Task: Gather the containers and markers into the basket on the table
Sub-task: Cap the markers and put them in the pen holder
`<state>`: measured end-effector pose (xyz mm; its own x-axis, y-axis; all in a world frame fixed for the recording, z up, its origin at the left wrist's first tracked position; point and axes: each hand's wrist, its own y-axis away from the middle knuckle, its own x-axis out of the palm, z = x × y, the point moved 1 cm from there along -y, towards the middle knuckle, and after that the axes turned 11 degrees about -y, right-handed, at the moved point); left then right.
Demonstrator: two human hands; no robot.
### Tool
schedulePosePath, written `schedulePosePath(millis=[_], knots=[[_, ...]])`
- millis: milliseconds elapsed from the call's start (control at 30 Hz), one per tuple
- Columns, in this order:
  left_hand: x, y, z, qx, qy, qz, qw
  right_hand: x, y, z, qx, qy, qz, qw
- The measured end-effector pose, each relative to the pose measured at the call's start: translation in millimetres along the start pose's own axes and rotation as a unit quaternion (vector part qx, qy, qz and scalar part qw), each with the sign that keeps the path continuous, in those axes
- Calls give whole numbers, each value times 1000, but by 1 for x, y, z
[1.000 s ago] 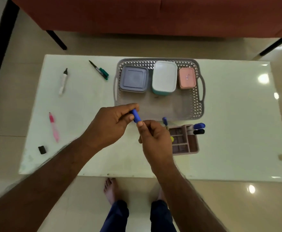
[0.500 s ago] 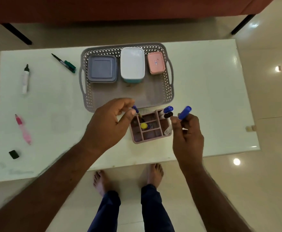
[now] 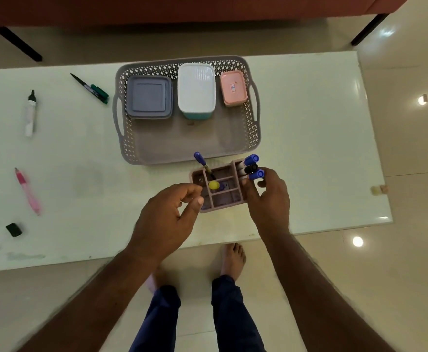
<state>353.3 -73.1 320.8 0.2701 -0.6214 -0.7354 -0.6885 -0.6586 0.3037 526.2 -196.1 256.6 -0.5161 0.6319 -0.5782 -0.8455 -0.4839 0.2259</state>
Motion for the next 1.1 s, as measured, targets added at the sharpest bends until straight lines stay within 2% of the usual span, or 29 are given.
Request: schedulePosePath(millis=[233, 333, 400, 467, 633, 800, 867, 1000, 1100], knots=[[-8, 3, 10, -16, -5, -20, 1000, -1, -1, -2, 15, 21, 16, 1000], [-14, 3, 19, -26, -8, -33, 999, -5, 14, 5, 36, 1, -39, 999], [-20, 3, 28, -35, -7, -46, 998, -7, 34, 18, 7, -4, -86, 996], [-27, 2, 39, -46, -12, -72, 996, -3, 56, 36, -50, -9, -95, 994], [-56, 10, 101, -113, -44, -211, 970, 51, 85, 94, -177, -32, 33, 983], [-93, 41, 198, -229, -107, -314, 915, 140, 85, 152, -282, -23, 148, 948], [-103, 55, 235, -273, -135, -313, 899, 181, 79, 166, -307, -4, 184, 934], [-114, 71, 284, -388, -141, -251, 876, 252, 63, 184, -340, 36, 226, 912], [-117, 75, 309, -419, -137, -205, 874, 289, 54, 198, -347, 69, 248, 902]])
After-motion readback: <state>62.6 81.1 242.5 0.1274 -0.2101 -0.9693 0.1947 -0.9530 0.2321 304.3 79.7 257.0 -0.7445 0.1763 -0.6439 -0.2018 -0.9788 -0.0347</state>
